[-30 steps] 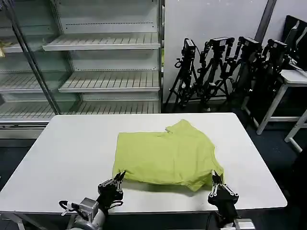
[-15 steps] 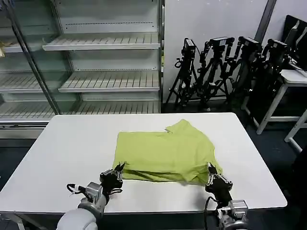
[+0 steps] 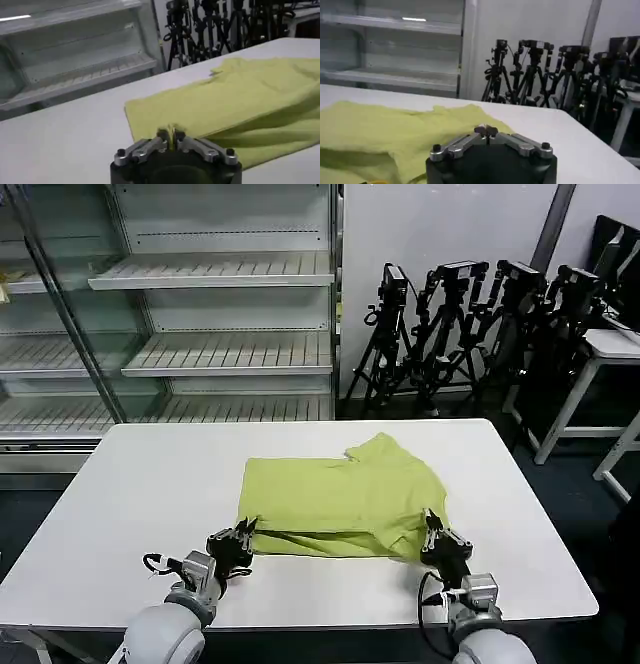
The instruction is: Fold and organize the clothes.
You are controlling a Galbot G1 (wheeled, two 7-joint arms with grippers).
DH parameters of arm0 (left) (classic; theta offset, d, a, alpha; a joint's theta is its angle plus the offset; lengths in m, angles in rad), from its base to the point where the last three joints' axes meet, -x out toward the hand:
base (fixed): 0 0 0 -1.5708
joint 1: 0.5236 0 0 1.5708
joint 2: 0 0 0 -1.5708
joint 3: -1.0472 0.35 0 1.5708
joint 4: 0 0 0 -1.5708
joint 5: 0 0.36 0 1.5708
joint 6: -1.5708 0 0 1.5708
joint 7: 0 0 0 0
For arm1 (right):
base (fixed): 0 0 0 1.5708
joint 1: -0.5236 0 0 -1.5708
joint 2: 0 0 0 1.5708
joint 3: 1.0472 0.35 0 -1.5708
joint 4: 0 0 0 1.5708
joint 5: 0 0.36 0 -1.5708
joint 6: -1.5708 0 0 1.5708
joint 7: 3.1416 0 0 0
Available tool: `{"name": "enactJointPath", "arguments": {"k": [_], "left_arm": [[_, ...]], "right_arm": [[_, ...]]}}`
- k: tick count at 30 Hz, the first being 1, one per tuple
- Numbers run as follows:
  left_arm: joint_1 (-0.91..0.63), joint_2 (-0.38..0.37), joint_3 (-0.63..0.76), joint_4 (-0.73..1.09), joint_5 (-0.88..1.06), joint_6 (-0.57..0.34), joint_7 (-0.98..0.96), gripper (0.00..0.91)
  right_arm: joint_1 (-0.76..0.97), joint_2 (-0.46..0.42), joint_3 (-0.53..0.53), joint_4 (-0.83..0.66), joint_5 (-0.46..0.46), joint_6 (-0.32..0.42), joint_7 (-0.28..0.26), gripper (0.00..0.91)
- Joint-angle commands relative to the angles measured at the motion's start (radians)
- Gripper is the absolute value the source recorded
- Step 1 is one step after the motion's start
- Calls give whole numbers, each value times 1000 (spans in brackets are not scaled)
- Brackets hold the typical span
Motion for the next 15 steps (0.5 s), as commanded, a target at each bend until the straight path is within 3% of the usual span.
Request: {"name": "enactJointPath", "arguments": {"k": [1,2,3,4,5,12,15], "left_arm": [[-20,-7,10,27,16,-9,6,252],[-21,-9,10,28,21,-11,7,554],[-22,-13,9,31,25,-11,6,736],[-23,-17,6,32,24,-11,5,907],[-23,-19,5,32,24,-12,5,907],[22,-26,-14,-14,24,-20,-6,907],[57,-28,-25,-56,24,-27,-9,907]], "right_arm": [[113,-26,-54,-123,-5,20,26,0],[114,-23,-56,-128,-11,18,29,0],[113,-20,-62,-134,-20,15,35,0],[109,-15,-67,-140,-39,12,37,766],[107,-12,-68,-141,-50,15,37,907],[56,11,-44,-103,-69,62,69,907],[9,10,-32,-47,-28,51,70,907]]}}
